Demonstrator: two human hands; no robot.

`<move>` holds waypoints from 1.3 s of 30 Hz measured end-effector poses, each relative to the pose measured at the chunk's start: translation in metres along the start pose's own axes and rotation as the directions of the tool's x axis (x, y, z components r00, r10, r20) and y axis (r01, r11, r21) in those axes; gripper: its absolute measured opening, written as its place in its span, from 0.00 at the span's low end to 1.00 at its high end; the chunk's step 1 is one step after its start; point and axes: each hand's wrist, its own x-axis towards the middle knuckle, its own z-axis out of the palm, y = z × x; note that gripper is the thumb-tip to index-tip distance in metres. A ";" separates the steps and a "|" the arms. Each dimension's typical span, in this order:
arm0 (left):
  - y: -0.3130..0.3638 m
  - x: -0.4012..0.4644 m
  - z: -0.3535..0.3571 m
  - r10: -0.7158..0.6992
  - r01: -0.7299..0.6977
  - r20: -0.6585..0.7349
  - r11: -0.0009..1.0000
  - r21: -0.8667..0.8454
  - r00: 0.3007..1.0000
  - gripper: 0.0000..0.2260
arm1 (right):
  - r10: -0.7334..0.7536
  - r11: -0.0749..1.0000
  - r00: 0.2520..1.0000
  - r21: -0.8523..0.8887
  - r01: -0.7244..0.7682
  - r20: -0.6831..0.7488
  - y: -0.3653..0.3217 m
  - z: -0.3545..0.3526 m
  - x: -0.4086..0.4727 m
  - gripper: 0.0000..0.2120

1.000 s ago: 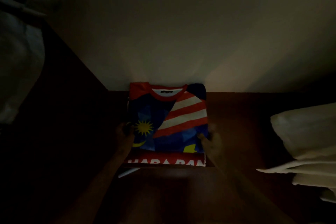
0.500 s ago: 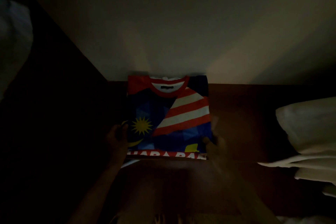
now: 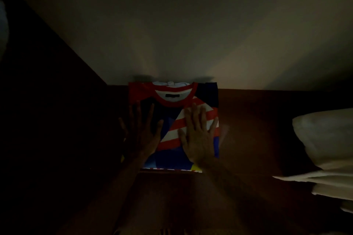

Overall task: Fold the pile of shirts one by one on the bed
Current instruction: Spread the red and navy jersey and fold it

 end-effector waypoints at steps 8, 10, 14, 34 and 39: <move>-0.008 0.008 0.029 0.049 -0.043 -0.101 0.997 0.061 0.994 0.31 | -0.015 0.999 0.997 -0.036 0.012 -0.079 0.012 0.031 0.005 0.33; -0.006 0.006 0.025 0.033 -0.028 -0.083 0.998 0.059 0.996 0.31 | -0.013 1.000 0.999 -0.028 0.012 -0.041 0.012 0.027 0.004 0.33; -0.006 0.016 0.003 -0.047 0.038 0.206 0.998 0.047 0.977 0.31 | 0.007 1.000 0.977 0.028 -0.014 0.211 0.010 0.004 0.009 0.34; 0.325 -0.062 -0.690 0.526 -0.531 -0.075 0.840 -0.110 0.847 0.15 | 0.195 0.979 0.949 0.102 -0.174 -0.250 -0.029 -0.743 -0.147 0.21; 0.399 -0.165 -0.754 0.741 -0.751 -0.123 0.643 -0.152 0.660 0.11 | 0.341 0.936 0.854 0.064 -0.345 -0.393 -0.019 -0.819 -0.300 0.18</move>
